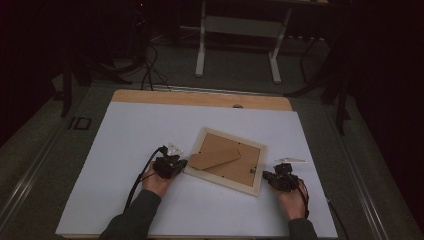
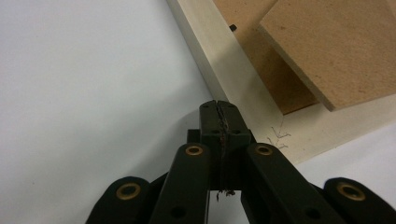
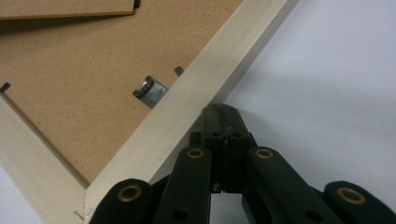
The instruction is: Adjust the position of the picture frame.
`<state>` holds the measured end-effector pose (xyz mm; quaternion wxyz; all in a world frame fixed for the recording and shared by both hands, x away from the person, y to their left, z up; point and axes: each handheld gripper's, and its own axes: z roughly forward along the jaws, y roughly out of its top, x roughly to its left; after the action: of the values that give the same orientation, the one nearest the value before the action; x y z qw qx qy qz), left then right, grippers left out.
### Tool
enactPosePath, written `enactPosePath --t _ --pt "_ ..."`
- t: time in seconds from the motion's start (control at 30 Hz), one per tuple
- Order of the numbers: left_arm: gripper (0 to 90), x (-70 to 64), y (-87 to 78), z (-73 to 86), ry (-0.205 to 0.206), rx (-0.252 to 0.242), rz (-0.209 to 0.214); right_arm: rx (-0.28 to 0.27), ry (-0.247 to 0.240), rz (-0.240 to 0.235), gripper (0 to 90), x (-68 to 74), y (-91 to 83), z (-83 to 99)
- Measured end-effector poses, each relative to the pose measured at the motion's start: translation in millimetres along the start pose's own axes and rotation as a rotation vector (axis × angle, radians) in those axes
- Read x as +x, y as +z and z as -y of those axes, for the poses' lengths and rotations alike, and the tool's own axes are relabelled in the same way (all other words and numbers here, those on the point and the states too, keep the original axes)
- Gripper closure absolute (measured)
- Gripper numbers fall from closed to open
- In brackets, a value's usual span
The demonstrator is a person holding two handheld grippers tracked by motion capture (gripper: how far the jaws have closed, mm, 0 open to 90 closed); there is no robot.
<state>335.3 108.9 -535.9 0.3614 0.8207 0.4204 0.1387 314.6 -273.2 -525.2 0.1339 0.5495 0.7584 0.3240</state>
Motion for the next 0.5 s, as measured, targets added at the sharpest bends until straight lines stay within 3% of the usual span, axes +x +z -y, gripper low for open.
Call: enactPosePath --t 0.2,0.5 --pt "90.0 2.2 -2.0 1.5 -0.001 0.001 -0.007 -0.001 0.016 -0.008 90.0 -0.6 6.1 -6.8" --pt "90.0 8.2 -8.1 7.0 -0.021 0.000 -0.030 0.005 0.000 -0.007 90.0 6.4 16.8 -18.4"
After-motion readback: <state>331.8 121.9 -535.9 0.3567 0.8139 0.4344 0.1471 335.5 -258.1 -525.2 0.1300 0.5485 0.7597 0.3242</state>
